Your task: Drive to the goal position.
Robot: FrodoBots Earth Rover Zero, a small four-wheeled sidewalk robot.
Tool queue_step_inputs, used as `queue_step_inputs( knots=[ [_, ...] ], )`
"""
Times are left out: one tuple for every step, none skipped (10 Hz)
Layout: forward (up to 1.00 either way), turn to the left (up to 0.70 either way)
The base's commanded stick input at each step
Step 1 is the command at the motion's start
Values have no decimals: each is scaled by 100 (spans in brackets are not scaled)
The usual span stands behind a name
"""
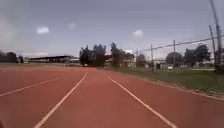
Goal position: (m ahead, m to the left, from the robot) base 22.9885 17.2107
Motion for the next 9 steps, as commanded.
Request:
queue_step_inputs(
  knots=[
    [45,27],
    [45,27],
    [45,27],
    [45,27],
    [45,27],
    [45,27],
    [45,27],
    [45,27],
    [45,27]
  ],
)
